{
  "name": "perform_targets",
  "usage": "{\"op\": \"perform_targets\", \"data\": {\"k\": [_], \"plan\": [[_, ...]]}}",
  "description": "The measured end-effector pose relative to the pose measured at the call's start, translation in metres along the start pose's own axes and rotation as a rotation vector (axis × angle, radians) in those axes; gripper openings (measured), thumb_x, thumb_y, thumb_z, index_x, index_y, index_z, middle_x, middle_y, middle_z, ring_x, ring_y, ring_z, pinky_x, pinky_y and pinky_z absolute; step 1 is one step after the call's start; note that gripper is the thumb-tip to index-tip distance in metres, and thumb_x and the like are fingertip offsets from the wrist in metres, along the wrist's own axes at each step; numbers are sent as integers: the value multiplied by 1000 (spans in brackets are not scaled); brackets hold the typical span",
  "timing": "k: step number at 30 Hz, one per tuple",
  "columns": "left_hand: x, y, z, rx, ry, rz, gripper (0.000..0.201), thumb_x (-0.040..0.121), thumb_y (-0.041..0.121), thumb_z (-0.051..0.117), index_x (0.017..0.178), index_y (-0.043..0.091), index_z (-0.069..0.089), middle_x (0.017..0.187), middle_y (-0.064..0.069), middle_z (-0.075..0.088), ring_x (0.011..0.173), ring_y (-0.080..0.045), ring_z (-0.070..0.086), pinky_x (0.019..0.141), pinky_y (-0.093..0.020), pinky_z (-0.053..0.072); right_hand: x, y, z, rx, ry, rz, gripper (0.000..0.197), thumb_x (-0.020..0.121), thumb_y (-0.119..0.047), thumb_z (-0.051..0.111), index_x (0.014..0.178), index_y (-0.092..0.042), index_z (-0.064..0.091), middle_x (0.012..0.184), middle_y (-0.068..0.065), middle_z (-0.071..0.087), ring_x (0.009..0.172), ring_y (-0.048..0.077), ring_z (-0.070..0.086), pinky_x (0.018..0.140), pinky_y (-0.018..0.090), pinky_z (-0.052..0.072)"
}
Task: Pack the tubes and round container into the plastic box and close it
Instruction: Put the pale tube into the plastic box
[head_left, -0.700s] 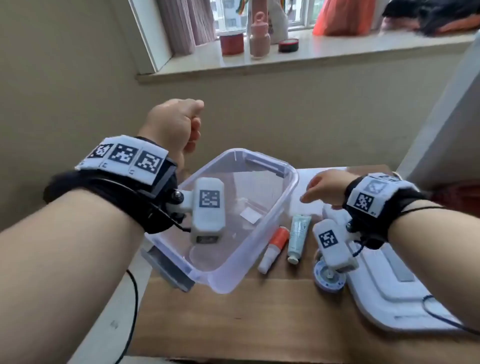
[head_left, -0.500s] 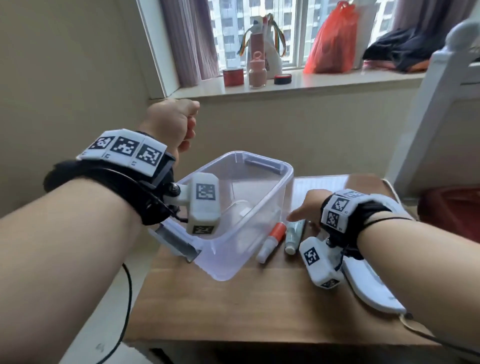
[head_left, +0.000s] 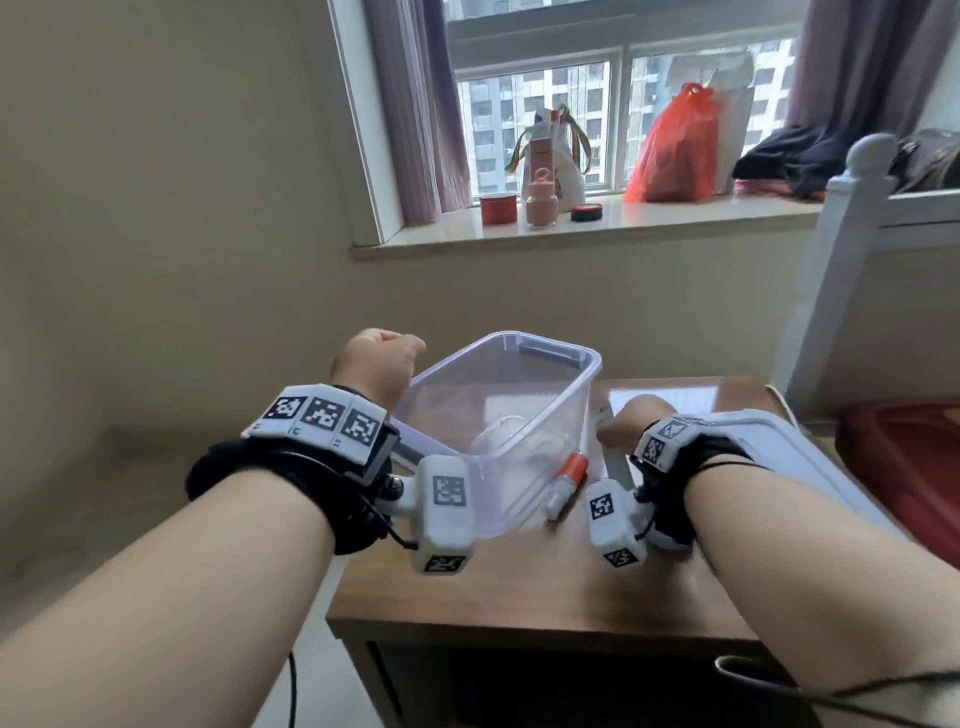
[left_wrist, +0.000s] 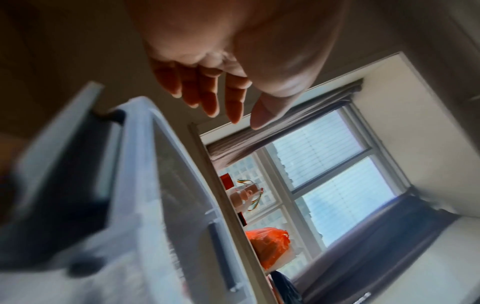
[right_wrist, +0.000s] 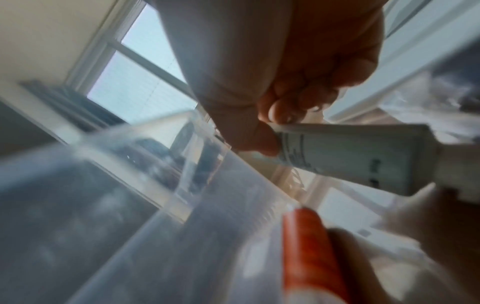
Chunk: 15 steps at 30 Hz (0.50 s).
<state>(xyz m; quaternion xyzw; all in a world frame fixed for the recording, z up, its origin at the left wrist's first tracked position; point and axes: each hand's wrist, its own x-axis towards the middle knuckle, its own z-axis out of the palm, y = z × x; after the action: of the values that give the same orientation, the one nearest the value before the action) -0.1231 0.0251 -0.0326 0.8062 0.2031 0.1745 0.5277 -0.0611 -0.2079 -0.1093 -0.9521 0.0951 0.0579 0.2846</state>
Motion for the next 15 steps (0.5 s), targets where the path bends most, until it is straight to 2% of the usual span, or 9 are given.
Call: {"op": "perform_targets", "data": {"k": [2,4,6,8,10,11,13,15], "plan": [[2,-11,2,70,-11,-38,16,84,27,55,96,17,57,92,-5,58,89,-26,52,94,-39,47,-1,1,-15,91,53,-22,25,78,-28,54,67,-7,61,58,6,52,54,23,49,50,25,36],[1,-21,4,129,-38,-78,25,83,27,56,106,19,58,106,-8,61,93,-27,55,90,-35,48,-4,2,-31,268,142,-30,18,73,-20,54,68,-8,66,54,4,48,52,22,44,46,25,33],[0,-31,6,174,-76,-121,44,84,25,55,127,17,53,126,-11,59,107,-30,59,96,-36,48,-2,-1,-48,476,272,-36,17,68,-21,53,67,-9,65,53,2,47,55,24,45,51,27,35],[-3,-37,9,201,-104,-142,56,86,19,52,140,14,42,136,-11,54,119,-32,55,102,-37,44,2,-8,-62,658,314,-48,16,61,-26,52,57,-11,56,53,2,46,56,26,44,56,34,40],[-3,-42,14,197,-115,-148,60,87,13,47,146,15,34,140,-11,51,121,-32,54,101,-34,42,4,-16,-66,798,308,-46,17,56,-29,53,52,-12,52,53,4,45,52,27,43,60,40,42],[-2,-43,16,195,-112,-144,61,88,10,44,147,16,32,141,-11,50,122,-32,53,100,-34,42,2,-21,-65,869,283,-44,16,55,-26,55,52,-11,53,52,6,44,48,25,41,56,40,39],[0,-44,19,206,-107,-136,61,88,7,41,147,17,32,143,-10,49,122,-32,54,100,-34,42,-2,-33,-55,974,172,-53,10,61,-18,57,55,-11,54,50,5,42,40,19,34,47,32,31],[2,-45,22,212,-108,-136,62,86,6,40,146,18,33,141,-10,50,120,-33,55,100,-36,44,-1,-40,-40,975,37,-74,13,72,-15,57,60,-12,53,52,3,44,39,15,33,44,23,27]]}}
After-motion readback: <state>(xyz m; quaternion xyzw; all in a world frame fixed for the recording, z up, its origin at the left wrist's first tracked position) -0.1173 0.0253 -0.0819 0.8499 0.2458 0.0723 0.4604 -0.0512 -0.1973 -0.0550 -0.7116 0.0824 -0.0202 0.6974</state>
